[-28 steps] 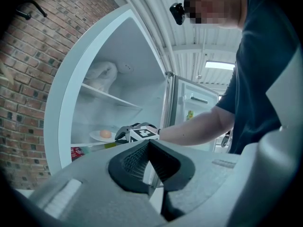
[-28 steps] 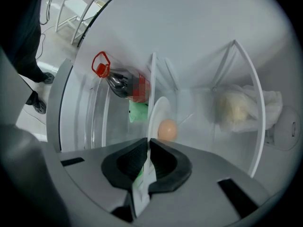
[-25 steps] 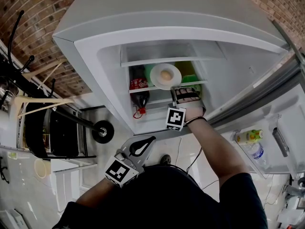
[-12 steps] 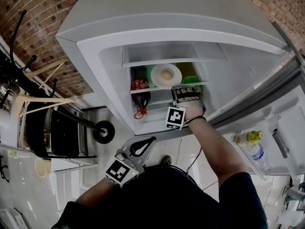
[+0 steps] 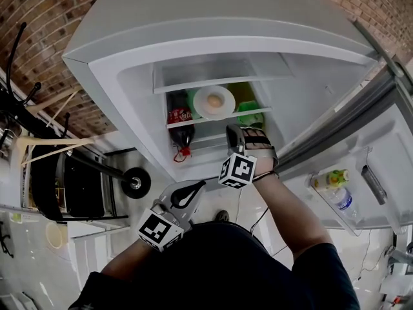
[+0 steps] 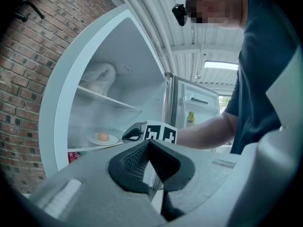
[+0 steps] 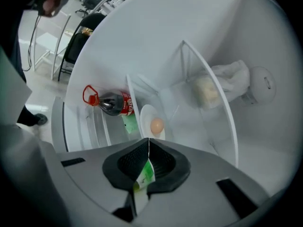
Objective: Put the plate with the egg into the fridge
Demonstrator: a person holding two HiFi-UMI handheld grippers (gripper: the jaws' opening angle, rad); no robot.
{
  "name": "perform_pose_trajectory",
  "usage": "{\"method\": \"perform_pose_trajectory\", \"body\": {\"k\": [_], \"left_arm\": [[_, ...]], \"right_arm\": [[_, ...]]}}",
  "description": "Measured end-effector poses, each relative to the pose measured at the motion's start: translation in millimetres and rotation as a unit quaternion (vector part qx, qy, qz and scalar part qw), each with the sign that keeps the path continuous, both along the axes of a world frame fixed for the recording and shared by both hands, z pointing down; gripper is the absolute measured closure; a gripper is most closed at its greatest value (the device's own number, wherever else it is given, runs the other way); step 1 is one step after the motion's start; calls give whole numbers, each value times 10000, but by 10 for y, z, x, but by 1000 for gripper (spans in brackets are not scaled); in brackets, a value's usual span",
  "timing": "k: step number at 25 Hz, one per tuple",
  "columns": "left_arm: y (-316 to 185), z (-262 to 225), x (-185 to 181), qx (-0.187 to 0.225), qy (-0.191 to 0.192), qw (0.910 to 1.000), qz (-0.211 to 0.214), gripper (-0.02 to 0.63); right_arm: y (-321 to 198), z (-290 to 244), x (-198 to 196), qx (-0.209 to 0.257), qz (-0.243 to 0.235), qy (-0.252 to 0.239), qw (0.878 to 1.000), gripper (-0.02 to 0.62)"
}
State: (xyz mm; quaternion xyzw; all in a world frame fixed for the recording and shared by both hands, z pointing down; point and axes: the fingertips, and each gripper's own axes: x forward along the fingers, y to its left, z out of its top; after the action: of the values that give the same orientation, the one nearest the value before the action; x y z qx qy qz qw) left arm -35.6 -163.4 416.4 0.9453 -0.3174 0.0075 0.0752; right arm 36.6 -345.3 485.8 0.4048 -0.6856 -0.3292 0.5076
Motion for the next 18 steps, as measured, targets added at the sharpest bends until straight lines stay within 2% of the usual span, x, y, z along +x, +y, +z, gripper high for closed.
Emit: {"method": "perform_pose_trajectory", "body": {"k": [4, 10, 13, 18], "left_arm": [[-11, -33, 60, 11, 13, 10000, 71, 601], [-22, -75, 141, 33, 27, 9999, 163, 601], [-31, -97, 171, 30, 44, 9998, 188, 601], [-37, -170, 216, 63, 91, 9997, 238, 601]], "right_arm": [[256, -197, -36, -141, 38, -897, 9959, 584], [715, -458, -194, -379, -228, -2102, 9766, 584], [894, -577, -244, -546, -279, -2748, 9596, 584], [1138, -758, -295, -908, -393, -3889, 9159, 584]]}}
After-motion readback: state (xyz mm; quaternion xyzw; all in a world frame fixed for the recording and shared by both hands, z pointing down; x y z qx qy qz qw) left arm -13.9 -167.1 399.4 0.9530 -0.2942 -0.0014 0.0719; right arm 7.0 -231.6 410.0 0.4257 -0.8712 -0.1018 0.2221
